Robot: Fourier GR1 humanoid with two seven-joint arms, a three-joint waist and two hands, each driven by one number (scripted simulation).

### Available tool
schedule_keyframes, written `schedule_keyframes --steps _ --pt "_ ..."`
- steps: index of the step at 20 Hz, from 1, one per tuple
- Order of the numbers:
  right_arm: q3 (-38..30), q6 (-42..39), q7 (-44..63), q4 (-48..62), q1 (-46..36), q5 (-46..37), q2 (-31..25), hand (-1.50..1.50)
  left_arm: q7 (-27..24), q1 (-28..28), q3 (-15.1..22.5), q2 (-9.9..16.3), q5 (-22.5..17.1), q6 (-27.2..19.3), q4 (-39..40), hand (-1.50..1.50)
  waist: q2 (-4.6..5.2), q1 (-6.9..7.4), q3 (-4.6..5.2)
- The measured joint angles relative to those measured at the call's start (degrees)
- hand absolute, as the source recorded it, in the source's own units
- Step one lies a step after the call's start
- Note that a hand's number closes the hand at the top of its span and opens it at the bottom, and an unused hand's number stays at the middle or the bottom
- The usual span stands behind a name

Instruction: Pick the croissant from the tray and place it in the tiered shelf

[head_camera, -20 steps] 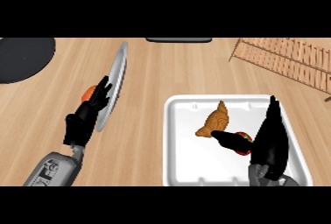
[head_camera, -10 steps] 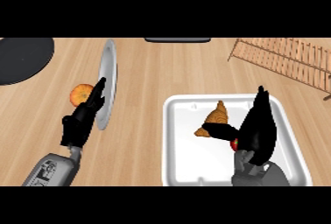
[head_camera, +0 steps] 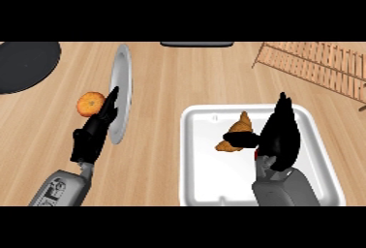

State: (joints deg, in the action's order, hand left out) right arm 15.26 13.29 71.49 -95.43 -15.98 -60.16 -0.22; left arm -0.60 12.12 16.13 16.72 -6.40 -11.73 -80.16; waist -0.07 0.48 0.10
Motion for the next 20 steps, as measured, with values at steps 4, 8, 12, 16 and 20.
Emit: schedule_keyframes --steps 4,8,12,16,20 --pt "0.4 0.0 -0.1 2.2 -0.8 0.7 0.0 -1.50 0.7 0.9 0.0 -0.5 0.6 -0.1 0.0 0.00 -0.01 0.04 -0.01" --pt "0.1 -0.1 -0.1 3.4 -0.6 1.4 0.0 -1.50 0.4 1.0 -0.4 -0.7 0.8 0.2 0.8 0.00 -0.01 -0.12 -0.02" --pt "-0.2 0.0 -0.2 4.9 -0.9 1.6 0.0 -1.50 -0.2 0.0 -0.7 -0.9 0.8 0.4 0.1 0.00 -0.04 0.03 -0.03" --pt "-1.2 0.0 -0.1 7.0 -1.9 2.0 0.0 -1.50 0.5 -0.7 -0.8 -0.8 1.0 0.5 -1.2 0.00 -0.04 0.16 -0.05" --pt "-0.5 0.5 -0.2 8.6 -1.3 2.1 0.0 -1.50 -0.4 -1.0 -1.2 -0.9 1.4 0.9 -0.2 0.00 0.01 0.04 -0.05"
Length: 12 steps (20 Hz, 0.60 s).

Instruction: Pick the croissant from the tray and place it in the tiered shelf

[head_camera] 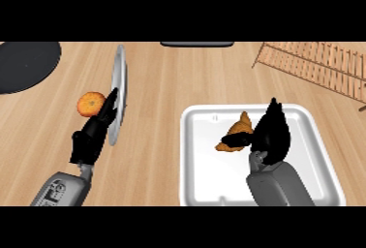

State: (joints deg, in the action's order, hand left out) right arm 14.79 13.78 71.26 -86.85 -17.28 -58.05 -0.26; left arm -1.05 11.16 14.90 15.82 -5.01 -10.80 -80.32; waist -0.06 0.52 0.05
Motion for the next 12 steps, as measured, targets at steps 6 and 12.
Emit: schedule_keyframes --steps 6,12 --pt "0.8 1.2 -0.3 2.3 0.1 0.7 0.0 -1.50 1.2 0.1 -0.2 -0.4 0.5 0.0 -1.3 0.00 0.00 0.05 -0.03" --pt "1.2 2.9 -1.0 4.6 0.0 2.4 -0.1 -1.50 2.0 0.3 -0.7 -0.5 0.9 0.3 -1.7 0.00 0.02 0.00 -0.04"
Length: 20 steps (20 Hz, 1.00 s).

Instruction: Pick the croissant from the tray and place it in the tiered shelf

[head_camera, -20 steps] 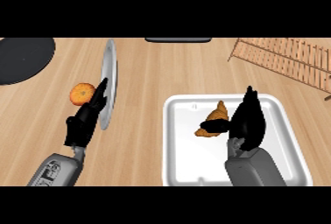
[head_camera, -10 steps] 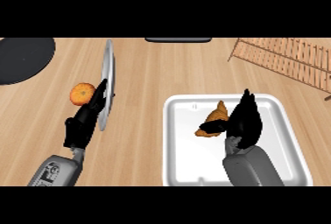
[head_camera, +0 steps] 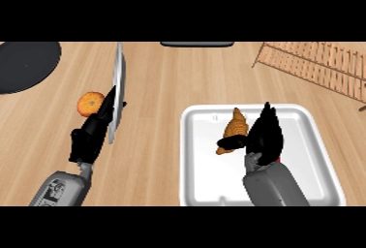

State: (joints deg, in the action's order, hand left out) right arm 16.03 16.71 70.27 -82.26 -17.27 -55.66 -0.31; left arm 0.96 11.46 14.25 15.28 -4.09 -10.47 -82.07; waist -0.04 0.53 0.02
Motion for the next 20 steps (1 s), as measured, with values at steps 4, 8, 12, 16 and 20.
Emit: schedule_keyframes --steps 4,8,12,16,20 --pt "0.4 1.4 -0.5 2.4 -0.7 1.4 0.0 -1.50 0.6 0.6 -0.6 -0.2 0.0 0.4 0.1 0.00 0.03 0.03 0.01" --pt "1.9 2.6 -0.9 5.4 -1.4 3.4 0.0 1.50 -0.3 0.5 -1.0 -0.5 0.3 1.0 0.8 0.00 0.04 0.09 0.01" --pt "2.8 2.5 -1.5 6.5 -1.7 2.7 -0.1 1.50 0.1 0.9 -1.7 -0.7 0.4 1.5 1.1 0.00 -0.19 -0.14 0.12" --pt "4.2 1.4 -0.5 6.6 -3.5 1.2 0.0 1.50 -0.2 1.1 -2.1 -1.3 1.1 1.7 1.9 0.00 -0.11 -0.23 0.07" --pt "4.2 0.0 -2.8 14.8 -13.0 4.0 0.0 1.50 0.4 1.3 -1.9 -1.9 1.6 2.2 1.5 0.00 0.14 0.45 0.01"
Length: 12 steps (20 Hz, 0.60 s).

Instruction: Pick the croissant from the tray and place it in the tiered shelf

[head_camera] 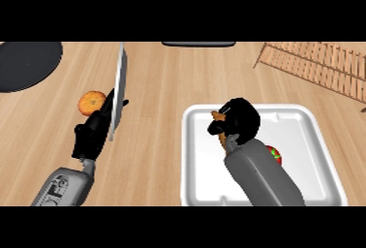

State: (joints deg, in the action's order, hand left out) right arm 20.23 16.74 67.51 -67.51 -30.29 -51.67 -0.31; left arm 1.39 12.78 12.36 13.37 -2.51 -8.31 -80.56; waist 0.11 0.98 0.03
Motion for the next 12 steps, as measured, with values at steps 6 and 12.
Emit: schedule_keyframes --steps 6,12 --pt "-1.5 -2.1 -5.0 14.8 -14.9 5.7 0.1 1.50 0.9 -0.2 0.0 -0.4 0.8 0.4 -1.7 0.00 0.20 0.74 -0.03" --pt "-0.4 3.6 -7.7 14.6 -19.8 7.0 0.0 1.50 -0.7 -0.5 -0.8 -1.3 1.6 0.5 0.0 0.00 0.08 0.21 -0.01"
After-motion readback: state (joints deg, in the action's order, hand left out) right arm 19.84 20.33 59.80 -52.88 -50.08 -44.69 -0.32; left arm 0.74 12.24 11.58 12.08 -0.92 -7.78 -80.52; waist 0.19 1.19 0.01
